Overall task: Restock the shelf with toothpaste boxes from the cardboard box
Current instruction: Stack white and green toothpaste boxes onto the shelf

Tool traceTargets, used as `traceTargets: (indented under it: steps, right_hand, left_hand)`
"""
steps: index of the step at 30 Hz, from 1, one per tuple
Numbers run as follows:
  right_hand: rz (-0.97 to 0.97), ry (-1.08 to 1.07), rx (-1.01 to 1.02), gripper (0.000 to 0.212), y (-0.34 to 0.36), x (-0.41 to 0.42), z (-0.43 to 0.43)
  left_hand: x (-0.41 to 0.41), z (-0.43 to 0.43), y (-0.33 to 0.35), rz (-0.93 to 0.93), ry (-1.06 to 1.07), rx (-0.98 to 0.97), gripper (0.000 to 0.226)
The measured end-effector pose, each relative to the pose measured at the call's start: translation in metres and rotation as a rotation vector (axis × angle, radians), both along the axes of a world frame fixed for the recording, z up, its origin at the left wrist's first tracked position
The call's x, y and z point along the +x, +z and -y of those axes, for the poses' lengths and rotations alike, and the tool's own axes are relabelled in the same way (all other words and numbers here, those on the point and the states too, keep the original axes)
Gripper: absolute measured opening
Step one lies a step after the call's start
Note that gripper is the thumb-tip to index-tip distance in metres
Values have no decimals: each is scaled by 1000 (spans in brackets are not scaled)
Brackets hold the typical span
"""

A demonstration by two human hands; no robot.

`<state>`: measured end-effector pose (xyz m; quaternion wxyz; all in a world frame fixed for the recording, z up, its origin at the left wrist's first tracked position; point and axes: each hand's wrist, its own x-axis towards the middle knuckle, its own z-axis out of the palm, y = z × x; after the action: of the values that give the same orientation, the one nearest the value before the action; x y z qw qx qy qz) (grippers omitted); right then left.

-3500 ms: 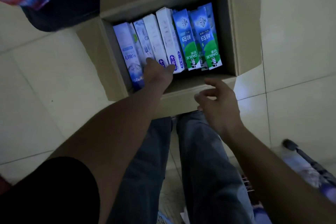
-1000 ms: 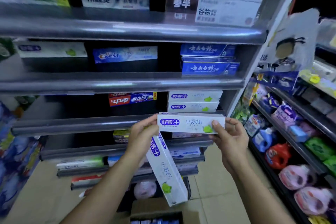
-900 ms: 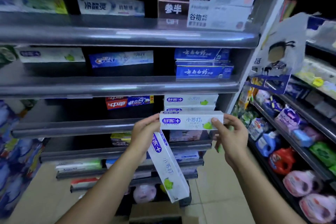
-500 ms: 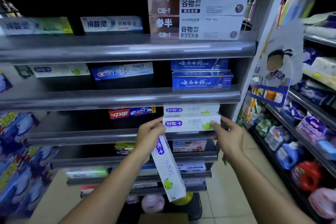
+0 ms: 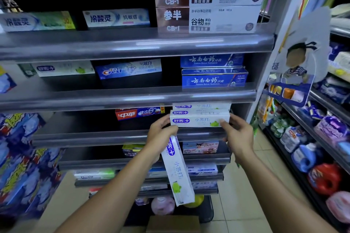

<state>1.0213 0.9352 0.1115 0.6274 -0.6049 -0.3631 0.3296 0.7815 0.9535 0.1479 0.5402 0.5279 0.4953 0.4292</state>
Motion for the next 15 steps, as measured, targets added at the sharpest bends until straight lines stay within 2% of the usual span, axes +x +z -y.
traceTargets:
  steps: [2,5,10,12,14,15]
  right_hand:
    - [-1,7,-13,42,2,0,-3]
    - [20,14,-26,41,5,1,-8]
    - [201,56,-218,34,-3,10,-11]
    - [250,62,-241,46,-3,9,-7]
    - [329,10,-236,67,-1,8,1]
    - [351,-20,-203,68,-1,6,7]
  left_hand:
    - [1,-1,-1,2,-2,-17,50]
    - [5,-3,-1,11,-10,-44,50]
    - [12,-1,-7,-50,-39,-42,57]
    - [11,-1,-11,-44,3,-62,58]
    - [8,-1,-14,-7,110,-83,50]
    - [7,-2,-15,23,166,-89,43]
